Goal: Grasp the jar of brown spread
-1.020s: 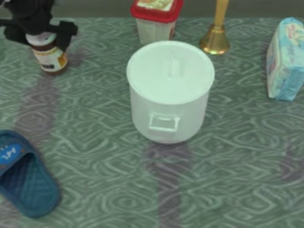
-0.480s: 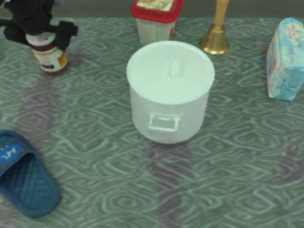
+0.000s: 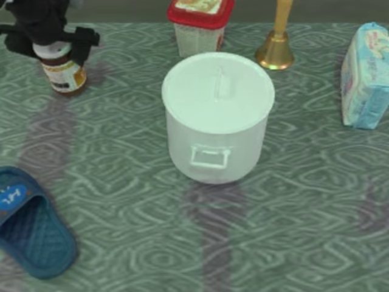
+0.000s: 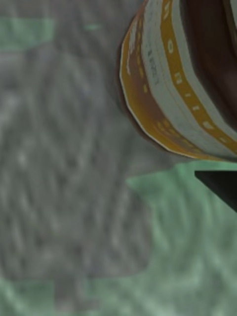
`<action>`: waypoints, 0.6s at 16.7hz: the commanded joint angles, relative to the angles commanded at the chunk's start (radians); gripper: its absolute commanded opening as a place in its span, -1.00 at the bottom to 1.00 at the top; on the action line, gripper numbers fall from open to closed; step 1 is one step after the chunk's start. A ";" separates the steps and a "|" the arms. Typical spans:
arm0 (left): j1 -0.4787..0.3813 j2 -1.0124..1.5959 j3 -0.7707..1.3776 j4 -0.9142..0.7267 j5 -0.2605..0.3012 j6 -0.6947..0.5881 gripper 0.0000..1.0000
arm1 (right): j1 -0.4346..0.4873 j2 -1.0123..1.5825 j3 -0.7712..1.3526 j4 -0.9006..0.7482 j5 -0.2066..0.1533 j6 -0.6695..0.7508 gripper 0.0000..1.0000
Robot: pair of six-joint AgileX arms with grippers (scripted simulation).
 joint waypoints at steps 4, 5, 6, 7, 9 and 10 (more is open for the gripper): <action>0.004 -0.110 -0.109 0.003 -0.003 -0.003 -1.00 | 0.000 0.000 0.000 0.000 0.000 0.000 1.00; 0.006 -0.156 -0.155 0.003 -0.004 -0.005 -1.00 | 0.000 0.000 0.000 0.000 0.000 0.000 1.00; 0.007 -0.207 -0.205 0.003 -0.005 -0.006 -1.00 | 0.000 0.000 0.000 0.000 0.000 0.000 1.00; 0.009 -0.261 -0.258 0.002 -0.005 -0.007 -1.00 | 0.000 0.000 0.000 0.000 0.000 0.000 1.00; 0.011 -0.368 -0.364 0.000 -0.007 -0.008 -1.00 | 0.000 0.000 0.000 0.000 0.000 0.000 1.00; 0.012 -0.417 -0.413 -0.001 -0.008 -0.009 -1.00 | 0.000 0.000 0.000 0.000 0.000 0.000 1.00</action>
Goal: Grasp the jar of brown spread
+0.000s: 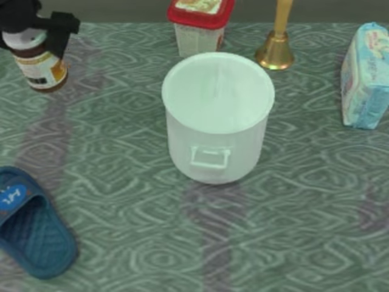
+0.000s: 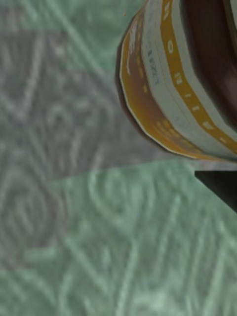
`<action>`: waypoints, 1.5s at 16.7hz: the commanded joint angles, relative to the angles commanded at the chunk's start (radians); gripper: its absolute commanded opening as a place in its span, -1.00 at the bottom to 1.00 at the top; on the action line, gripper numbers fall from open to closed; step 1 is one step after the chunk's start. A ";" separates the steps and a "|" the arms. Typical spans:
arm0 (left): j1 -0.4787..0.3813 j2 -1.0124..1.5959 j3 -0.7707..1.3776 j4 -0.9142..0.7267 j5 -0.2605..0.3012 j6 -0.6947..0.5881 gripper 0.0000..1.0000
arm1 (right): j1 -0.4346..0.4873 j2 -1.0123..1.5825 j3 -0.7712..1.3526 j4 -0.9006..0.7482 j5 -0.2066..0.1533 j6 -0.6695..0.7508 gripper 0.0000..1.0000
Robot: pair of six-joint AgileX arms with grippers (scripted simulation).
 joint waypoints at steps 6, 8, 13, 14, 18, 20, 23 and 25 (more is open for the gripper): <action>0.002 -0.121 -0.121 -0.002 -0.002 -0.001 -1.00 | 0.000 0.000 0.000 0.000 0.000 0.000 1.00; -0.004 -0.118 -0.117 -0.002 -0.002 0.001 -1.00 | 0.000 0.000 0.000 0.000 0.000 0.000 1.00; -0.077 -0.139 -0.199 0.040 -0.047 -0.115 -1.00 | 0.000 0.000 0.000 0.000 0.000 0.000 1.00; -0.106 -0.147 -0.233 0.055 -0.064 -0.168 -1.00 | 0.000 0.000 0.000 0.000 0.000 0.000 1.00; -0.227 -0.180 -0.372 0.119 -0.133 -0.379 -1.00 | 0.000 0.000 0.000 0.000 0.000 0.000 1.00; -0.269 -0.193 -0.419 0.142 -0.157 -0.435 -1.00 | 0.000 0.000 0.000 0.000 0.000 0.000 1.00; -0.280 -0.197 -0.431 0.149 -0.163 -0.449 -1.00 | 0.000 0.000 0.000 0.000 0.000 0.000 1.00; -0.276 -0.192 -0.429 0.146 -0.161 -0.446 -1.00 | 0.000 0.000 0.000 0.000 0.000 0.000 1.00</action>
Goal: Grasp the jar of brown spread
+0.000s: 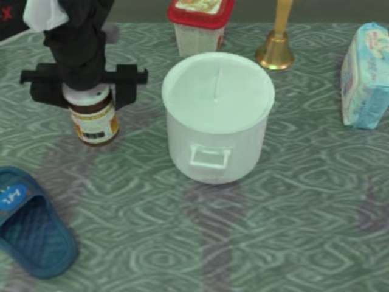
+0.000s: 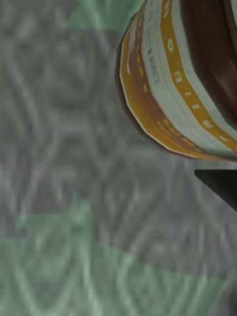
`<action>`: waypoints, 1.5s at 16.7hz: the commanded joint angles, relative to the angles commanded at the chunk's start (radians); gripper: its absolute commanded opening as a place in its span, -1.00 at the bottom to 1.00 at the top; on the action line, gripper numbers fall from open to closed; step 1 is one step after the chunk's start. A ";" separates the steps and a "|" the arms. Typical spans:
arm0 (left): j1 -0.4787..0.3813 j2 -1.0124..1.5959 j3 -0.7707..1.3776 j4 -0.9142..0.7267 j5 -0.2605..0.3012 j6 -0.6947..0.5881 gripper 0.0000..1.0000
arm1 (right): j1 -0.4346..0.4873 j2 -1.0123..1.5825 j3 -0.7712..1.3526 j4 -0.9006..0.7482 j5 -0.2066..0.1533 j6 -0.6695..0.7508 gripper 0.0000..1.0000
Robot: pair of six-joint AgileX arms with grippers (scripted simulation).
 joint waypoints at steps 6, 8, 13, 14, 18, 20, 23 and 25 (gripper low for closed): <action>0.005 0.036 -0.073 0.114 0.000 0.004 -1.00 | 0.000 0.000 0.000 0.000 0.000 0.000 1.00; 0.006 0.051 -0.101 0.159 0.000 0.006 -1.00 | 0.000 0.000 0.000 0.000 0.000 0.000 1.00; 0.006 0.056 -0.111 0.175 0.000 0.008 -1.00 | 0.000 0.000 0.000 0.000 0.000 0.000 1.00; 0.006 0.056 -0.111 0.175 0.000 0.008 -0.85 | 0.000 0.000 0.000 0.000 0.000 0.000 1.00; 0.006 0.056 -0.111 0.175 0.000 0.008 -0.25 | 0.000 0.000 0.000 0.000 0.000 0.000 1.00; 0.006 0.056 -0.111 0.175 0.000 0.008 0.06 | 0.000 0.000 0.000 0.000 0.000 0.000 1.00; 0.006 0.056 -0.111 0.175 0.000 0.008 0.51 | 0.000 0.000 0.000 0.000 0.000 0.000 1.00; 0.006 0.056 -0.111 0.175 0.000 0.008 0.81 | 0.000 0.000 0.000 0.000 0.000 0.000 1.00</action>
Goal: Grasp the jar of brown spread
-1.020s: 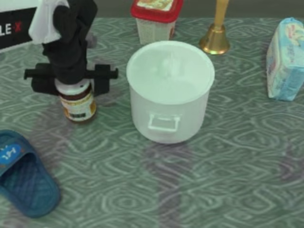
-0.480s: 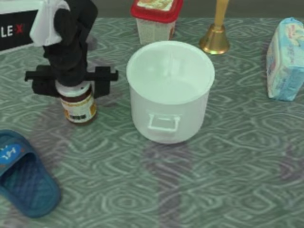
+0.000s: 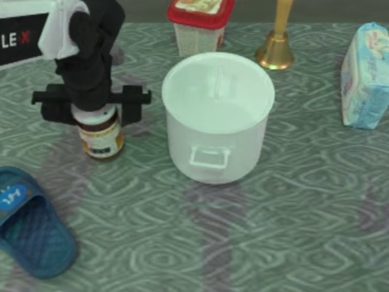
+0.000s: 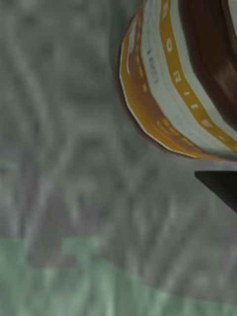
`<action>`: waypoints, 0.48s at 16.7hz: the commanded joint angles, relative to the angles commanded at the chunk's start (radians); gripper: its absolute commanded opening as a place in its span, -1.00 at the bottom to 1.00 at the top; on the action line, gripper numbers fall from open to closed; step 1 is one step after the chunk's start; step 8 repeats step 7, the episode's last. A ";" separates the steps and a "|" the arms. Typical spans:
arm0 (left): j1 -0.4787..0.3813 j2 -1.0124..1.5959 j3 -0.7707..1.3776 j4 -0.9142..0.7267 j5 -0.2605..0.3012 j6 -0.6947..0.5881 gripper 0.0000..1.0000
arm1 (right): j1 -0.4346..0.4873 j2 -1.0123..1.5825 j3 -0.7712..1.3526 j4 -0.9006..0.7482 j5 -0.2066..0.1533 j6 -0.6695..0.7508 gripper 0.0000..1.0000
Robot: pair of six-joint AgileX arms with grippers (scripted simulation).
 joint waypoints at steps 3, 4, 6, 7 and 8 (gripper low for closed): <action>0.000 0.000 0.000 0.000 0.000 0.000 1.00 | 0.000 0.000 0.000 0.000 0.000 0.000 1.00; 0.000 0.000 0.000 0.000 0.000 0.000 1.00 | 0.000 0.000 0.000 0.000 0.000 0.000 1.00; 0.000 0.000 0.000 0.000 0.000 0.000 1.00 | 0.000 0.000 0.000 0.000 0.000 0.000 1.00; 0.000 0.000 0.000 0.000 0.000 0.000 1.00 | 0.000 0.000 0.000 0.000 0.000 0.000 1.00; 0.000 0.000 0.000 0.000 0.000 0.000 1.00 | 0.000 0.000 0.000 0.000 0.000 0.000 1.00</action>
